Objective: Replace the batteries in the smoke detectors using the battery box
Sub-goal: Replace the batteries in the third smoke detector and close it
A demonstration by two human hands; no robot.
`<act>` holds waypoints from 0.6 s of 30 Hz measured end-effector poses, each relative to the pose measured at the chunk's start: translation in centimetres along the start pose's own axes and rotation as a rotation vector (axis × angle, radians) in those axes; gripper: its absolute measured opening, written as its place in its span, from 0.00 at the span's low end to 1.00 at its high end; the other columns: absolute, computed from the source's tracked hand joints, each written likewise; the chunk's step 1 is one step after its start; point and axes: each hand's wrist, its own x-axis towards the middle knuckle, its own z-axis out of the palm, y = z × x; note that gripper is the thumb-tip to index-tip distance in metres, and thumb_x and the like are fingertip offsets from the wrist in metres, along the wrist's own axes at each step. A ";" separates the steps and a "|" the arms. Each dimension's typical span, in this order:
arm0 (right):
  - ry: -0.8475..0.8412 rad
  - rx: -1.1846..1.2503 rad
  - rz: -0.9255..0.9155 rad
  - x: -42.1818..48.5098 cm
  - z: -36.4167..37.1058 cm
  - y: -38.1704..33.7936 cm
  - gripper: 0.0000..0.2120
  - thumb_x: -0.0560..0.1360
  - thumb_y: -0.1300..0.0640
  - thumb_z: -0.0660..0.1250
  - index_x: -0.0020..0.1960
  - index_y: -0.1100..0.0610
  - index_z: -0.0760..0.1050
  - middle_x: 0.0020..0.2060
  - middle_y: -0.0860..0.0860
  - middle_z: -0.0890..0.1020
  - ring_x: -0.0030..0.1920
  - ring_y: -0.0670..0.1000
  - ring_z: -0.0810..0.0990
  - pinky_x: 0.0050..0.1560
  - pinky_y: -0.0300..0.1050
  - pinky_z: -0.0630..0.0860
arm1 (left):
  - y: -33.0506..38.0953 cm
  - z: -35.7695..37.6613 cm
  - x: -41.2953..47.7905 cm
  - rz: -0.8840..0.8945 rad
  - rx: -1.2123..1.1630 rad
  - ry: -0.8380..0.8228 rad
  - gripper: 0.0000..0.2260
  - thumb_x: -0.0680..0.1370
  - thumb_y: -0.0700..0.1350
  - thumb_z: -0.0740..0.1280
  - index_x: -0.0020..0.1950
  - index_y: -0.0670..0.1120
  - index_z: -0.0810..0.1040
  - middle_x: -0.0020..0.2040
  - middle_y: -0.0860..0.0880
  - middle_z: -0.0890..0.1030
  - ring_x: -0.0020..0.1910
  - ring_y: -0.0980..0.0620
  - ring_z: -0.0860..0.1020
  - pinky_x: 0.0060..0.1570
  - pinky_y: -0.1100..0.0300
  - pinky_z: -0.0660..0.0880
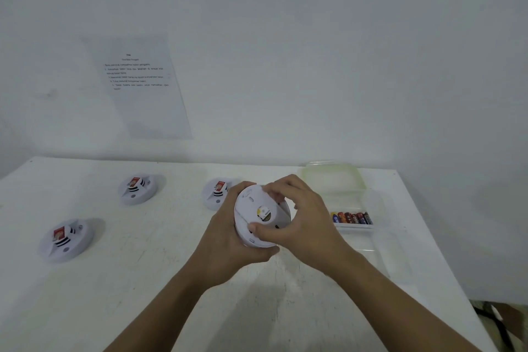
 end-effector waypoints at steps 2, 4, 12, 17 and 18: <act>-0.012 0.023 -0.005 -0.1 -0.1 0.0 0.24 0.65 0.51 0.82 0.58 0.51 0.78 0.50 0.42 0.76 0.54 0.41 0.75 0.47 0.25 0.68 | -0.7 0.0 -0.1 -0.012 -0.021 -0.005 0.38 0.64 0.47 0.81 0.68 0.63 0.66 0.60 0.66 0.77 0.62 0.59 0.76 0.54 0.70 0.75; -0.035 0.028 -0.016 -0.2 -0.3 -0.1 0.25 0.65 0.53 0.82 0.59 0.51 0.78 0.51 0.42 0.76 0.54 0.41 0.75 0.48 0.26 0.68 | -0.3 0.1 -0.2 -0.015 -0.072 -0.031 0.36 0.63 0.48 0.80 0.67 0.56 0.67 0.59 0.66 0.78 0.61 0.60 0.77 0.53 0.71 0.76; -0.128 -0.013 -0.063 0.4 -1.2 -0.2 0.27 0.65 0.53 0.81 0.61 0.51 0.77 0.52 0.43 0.76 0.54 0.44 0.75 0.49 0.29 0.69 | -1.3 -0.8 -0.1 -0.040 -0.021 -0.060 0.39 0.64 0.52 0.79 0.71 0.57 0.65 0.66 0.59 0.75 0.67 0.57 0.73 0.65 0.58 0.75; -0.082 -0.096 -0.020 0.2 -0.1 -0.5 0.30 0.66 0.40 0.79 0.64 0.47 0.75 0.53 0.41 0.74 0.55 0.41 0.74 0.47 0.28 0.69 | -1.1 -0.6 -0.1 -0.075 -0.025 -0.023 0.43 0.61 0.64 0.78 0.72 0.56 0.65 0.66 0.61 0.75 0.66 0.55 0.74 0.64 0.61 0.75; -0.084 -0.098 -0.013 0.2 0.0 -0.6 0.30 0.66 0.40 0.79 0.64 0.47 0.75 0.53 0.41 0.75 0.55 0.41 0.74 0.47 0.27 0.69 | -1.5 -0.6 -0.1 -0.082 -0.037 -0.013 0.45 0.61 0.67 0.77 0.73 0.56 0.64 0.67 0.59 0.75 0.67 0.54 0.74 0.67 0.56 0.74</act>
